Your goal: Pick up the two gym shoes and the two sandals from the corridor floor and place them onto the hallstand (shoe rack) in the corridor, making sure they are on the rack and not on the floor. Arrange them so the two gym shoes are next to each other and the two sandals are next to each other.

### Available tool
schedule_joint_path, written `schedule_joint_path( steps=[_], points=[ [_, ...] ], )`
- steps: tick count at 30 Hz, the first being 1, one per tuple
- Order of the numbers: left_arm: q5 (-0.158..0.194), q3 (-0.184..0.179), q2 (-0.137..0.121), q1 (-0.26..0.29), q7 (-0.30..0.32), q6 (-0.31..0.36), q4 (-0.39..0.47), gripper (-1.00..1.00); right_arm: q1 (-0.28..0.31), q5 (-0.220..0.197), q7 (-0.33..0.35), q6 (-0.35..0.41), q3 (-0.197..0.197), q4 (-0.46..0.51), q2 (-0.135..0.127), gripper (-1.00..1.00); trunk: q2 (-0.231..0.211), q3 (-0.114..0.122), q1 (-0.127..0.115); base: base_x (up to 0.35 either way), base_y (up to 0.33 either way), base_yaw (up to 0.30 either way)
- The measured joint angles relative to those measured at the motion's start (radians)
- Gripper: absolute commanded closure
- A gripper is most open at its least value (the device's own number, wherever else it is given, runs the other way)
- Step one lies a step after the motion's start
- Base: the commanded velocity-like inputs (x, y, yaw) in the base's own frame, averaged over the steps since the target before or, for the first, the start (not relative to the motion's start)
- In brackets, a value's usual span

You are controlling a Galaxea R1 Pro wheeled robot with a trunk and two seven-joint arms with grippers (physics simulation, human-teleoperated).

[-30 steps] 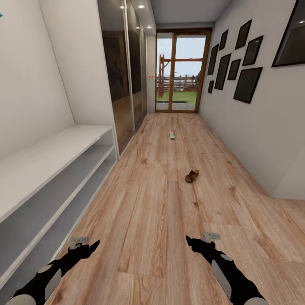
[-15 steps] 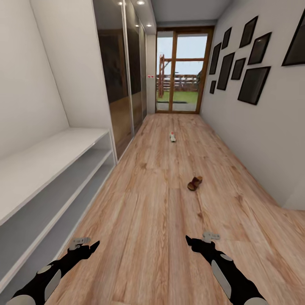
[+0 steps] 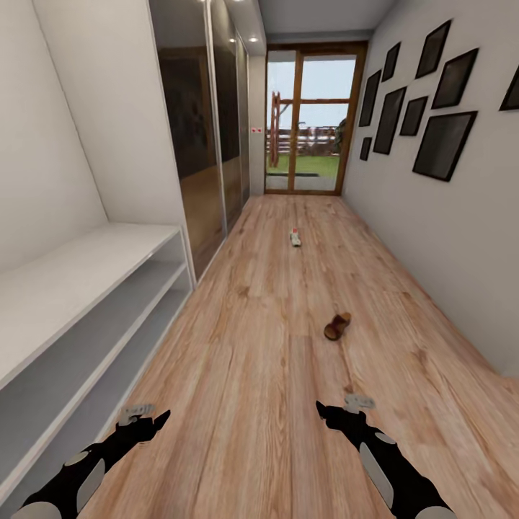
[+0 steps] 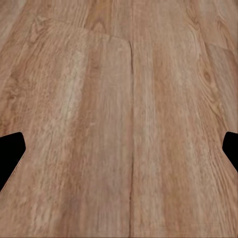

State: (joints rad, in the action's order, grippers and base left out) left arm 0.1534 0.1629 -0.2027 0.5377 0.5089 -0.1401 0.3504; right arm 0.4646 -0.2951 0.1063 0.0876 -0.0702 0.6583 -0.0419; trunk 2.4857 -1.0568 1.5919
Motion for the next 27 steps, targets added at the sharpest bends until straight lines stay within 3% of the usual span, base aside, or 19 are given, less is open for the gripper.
schedule_joint_path(
  steps=[27],
  points=[
    [0.0, 0.0, 0.0, 0.0, 0.001, 0.0, 0.0, -1.0, 0.0, 0.0, 0.0, 0.0, 0.0, 0.0, 0.0, -1.0, 0.0, 0.0, 0.0, 0.347, 0.0, 0.0]
  ],
)
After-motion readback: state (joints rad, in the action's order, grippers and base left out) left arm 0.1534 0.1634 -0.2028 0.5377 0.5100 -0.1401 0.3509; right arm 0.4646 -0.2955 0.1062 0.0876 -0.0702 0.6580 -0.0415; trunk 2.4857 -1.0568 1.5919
